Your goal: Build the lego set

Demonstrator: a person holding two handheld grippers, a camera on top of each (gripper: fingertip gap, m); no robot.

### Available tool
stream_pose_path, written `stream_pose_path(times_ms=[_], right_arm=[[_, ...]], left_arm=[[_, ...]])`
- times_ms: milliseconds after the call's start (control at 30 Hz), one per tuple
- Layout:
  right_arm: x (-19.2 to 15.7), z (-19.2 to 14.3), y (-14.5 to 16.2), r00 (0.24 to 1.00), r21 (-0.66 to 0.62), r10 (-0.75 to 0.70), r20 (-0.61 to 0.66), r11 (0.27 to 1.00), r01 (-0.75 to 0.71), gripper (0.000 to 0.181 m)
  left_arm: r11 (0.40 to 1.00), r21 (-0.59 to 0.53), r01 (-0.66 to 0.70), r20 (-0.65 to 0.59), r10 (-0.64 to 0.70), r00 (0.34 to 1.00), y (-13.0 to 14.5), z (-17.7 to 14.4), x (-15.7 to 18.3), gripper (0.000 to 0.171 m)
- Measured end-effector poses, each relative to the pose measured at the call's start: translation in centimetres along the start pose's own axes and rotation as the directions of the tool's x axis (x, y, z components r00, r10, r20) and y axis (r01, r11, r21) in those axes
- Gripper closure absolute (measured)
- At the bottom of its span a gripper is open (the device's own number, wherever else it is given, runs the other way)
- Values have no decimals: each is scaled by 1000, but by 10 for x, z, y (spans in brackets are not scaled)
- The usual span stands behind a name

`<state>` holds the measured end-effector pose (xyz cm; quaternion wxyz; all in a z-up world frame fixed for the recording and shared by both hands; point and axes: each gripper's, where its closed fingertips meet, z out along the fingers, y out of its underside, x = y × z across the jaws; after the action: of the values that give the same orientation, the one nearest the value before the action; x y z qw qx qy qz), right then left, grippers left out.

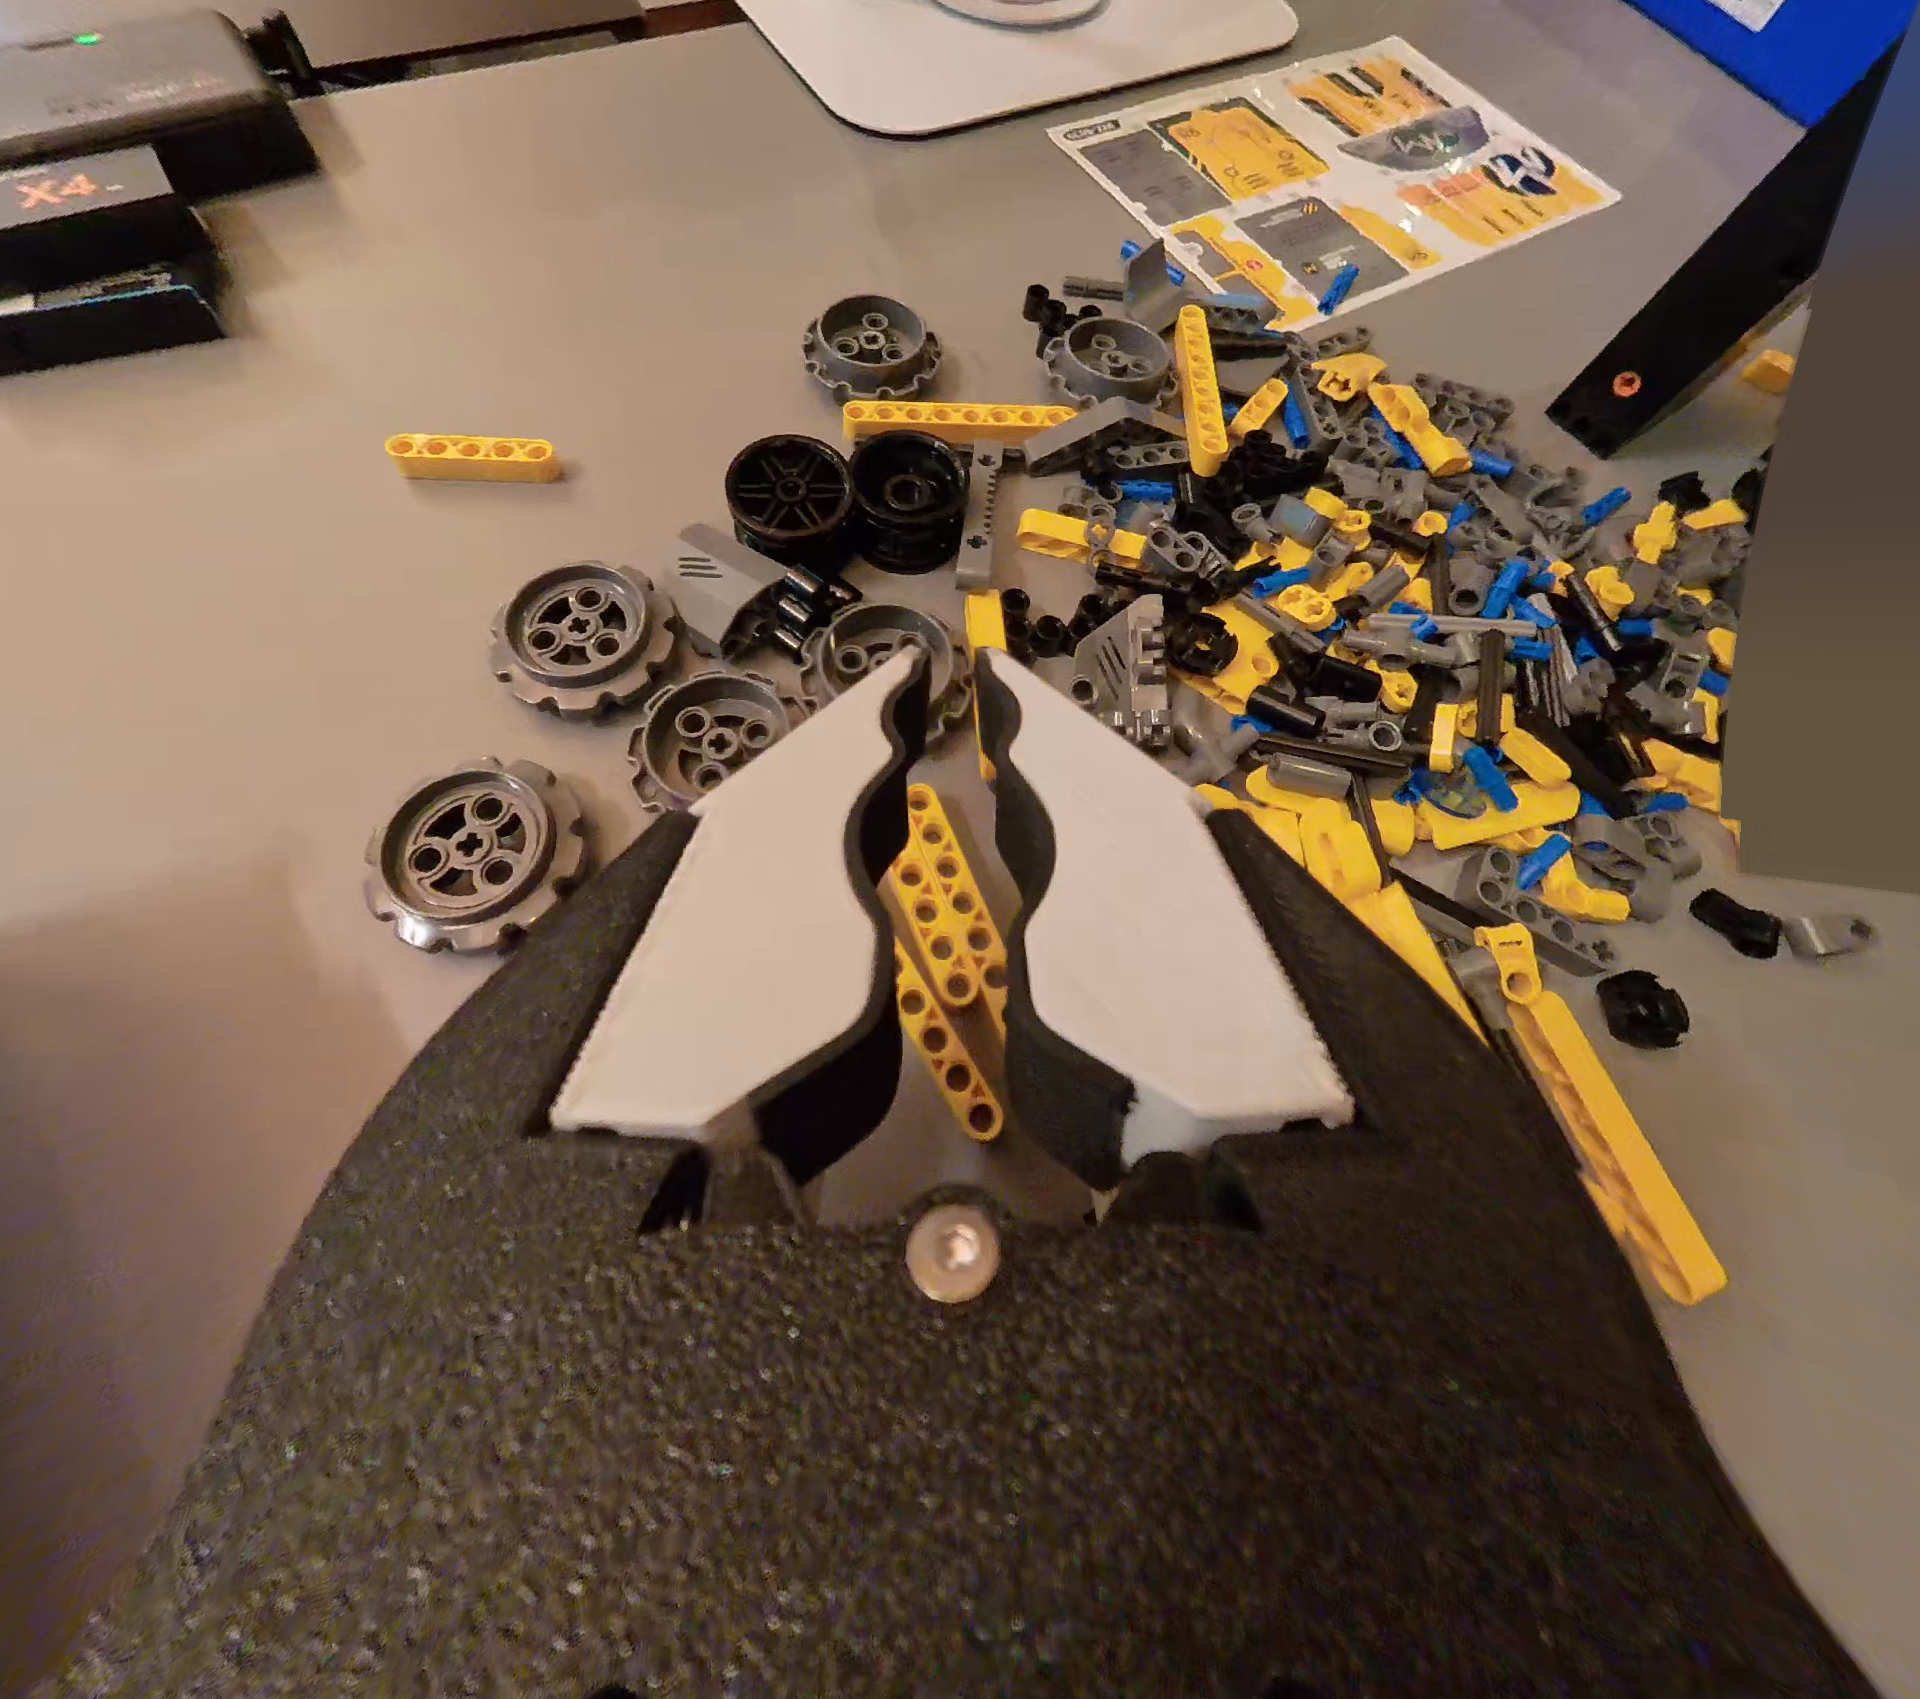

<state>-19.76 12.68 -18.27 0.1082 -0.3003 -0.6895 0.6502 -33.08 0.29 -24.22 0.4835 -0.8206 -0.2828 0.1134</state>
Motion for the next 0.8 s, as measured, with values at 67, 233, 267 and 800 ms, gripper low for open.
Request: stream_pose_path(times_ms=[67,233,267,800], right_arm=[[0,0,0,1000,1,-1,-1,1000,1,176],[1,0,1,1000,-5,0,-11,1000,0,176],[1,0,2,1000,-8,1,-14,1000,-1,176],[7,-7,-11,993,24,-41,-109,999,43,176]], left_arm=[[1000,-12,-29,3,29,1000,2,1,3,164],[999,-27,-27,-5,27,1000,3,3,4,164],[1000,-26,-17,-10,17,1000,3,3,3,164],[999,-33,-36,-50,35,998,4,4,10,163]])
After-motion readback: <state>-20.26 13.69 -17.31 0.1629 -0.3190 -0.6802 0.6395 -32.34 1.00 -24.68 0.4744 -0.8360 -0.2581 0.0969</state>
